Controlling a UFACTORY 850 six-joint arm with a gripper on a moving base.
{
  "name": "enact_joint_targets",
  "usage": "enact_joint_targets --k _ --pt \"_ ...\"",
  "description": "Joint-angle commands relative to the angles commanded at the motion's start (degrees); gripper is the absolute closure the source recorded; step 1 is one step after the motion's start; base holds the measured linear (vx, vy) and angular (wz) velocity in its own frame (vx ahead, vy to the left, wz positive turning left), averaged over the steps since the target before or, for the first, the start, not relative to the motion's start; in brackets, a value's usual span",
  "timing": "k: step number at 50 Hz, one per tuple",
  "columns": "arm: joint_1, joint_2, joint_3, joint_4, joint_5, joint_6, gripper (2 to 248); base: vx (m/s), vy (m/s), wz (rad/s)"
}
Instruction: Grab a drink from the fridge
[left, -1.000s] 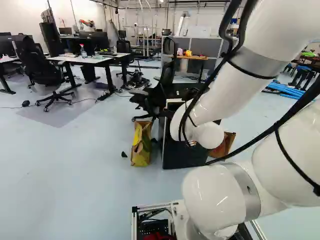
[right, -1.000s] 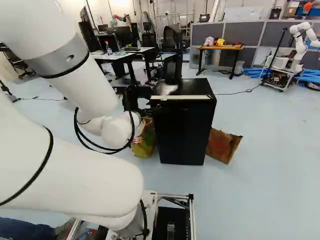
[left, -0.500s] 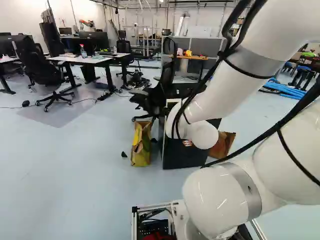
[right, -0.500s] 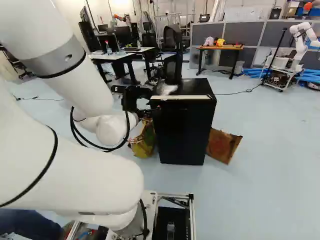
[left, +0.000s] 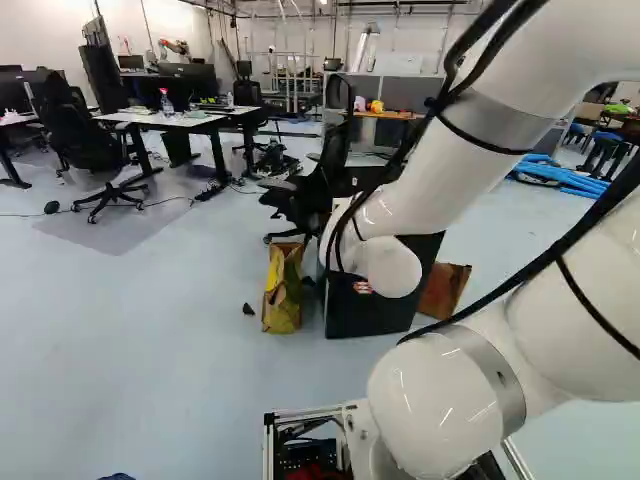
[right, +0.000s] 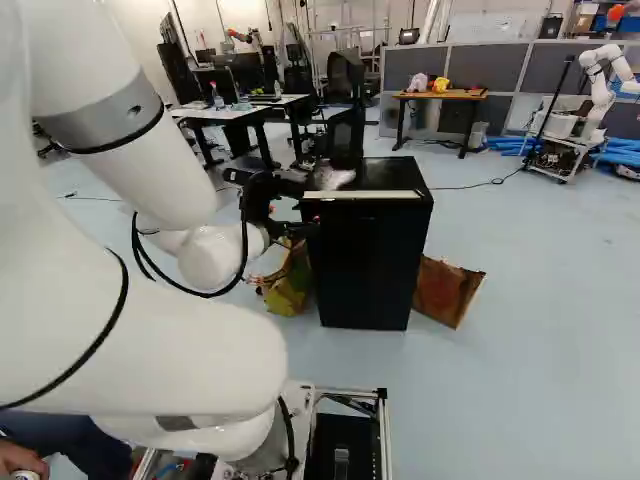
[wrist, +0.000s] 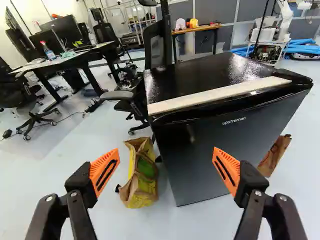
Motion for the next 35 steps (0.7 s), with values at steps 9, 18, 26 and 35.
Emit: enact_joint_targets --k 9,18,26,35 --pt "2.13 -0.78 -0.67 3.76 1.15 0.0 3 0.0 0.0 0.0" --pt "4.19 -1.82 -1.57 6.82 2.53 0.0 3 0.0 0.0 0.0" --pt "5.94 -3.03 -2.63 9.21 4.03 0.0 3 0.0 0.0 0.0" --pt "7.79 -4.83 -3.96 11.8 5.9 0.0 3 0.0 0.0 0.0"
